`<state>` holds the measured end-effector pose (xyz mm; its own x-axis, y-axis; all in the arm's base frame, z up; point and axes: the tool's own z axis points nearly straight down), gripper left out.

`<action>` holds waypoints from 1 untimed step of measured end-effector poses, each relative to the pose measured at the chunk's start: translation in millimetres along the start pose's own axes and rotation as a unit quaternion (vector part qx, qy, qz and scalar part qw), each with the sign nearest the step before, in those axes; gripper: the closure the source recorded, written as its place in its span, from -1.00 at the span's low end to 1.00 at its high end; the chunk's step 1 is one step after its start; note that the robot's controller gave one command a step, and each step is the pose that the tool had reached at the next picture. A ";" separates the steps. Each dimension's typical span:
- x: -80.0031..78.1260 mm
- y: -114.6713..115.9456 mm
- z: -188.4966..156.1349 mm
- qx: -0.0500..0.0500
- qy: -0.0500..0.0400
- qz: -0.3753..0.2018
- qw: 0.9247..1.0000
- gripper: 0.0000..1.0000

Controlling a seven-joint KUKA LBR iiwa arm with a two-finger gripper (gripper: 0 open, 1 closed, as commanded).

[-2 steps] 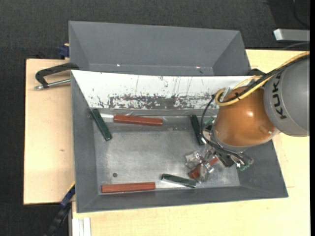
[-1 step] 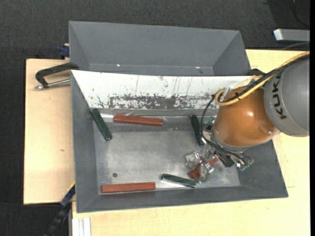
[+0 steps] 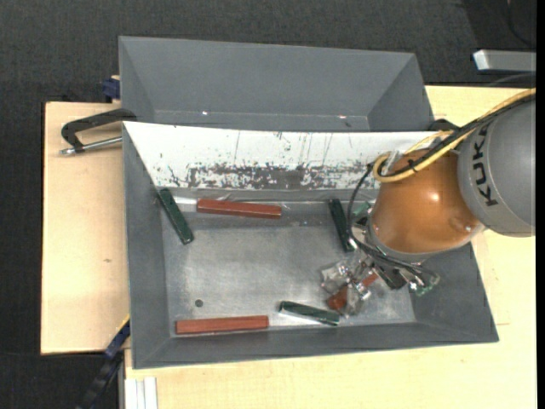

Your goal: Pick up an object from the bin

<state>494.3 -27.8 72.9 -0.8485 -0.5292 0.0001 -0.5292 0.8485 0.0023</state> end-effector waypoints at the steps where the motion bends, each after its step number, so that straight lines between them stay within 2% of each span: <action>1: -16.9 8.3 -34.6 0.004 -0.005 -0.033 0.999 1.00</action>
Offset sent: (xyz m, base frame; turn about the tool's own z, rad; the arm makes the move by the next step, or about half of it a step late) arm 0.0163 0.0077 0.1371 -0.1757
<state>504.3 -11.8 107.5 -0.8116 -0.5841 -0.0101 -0.5841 0.8117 -0.0060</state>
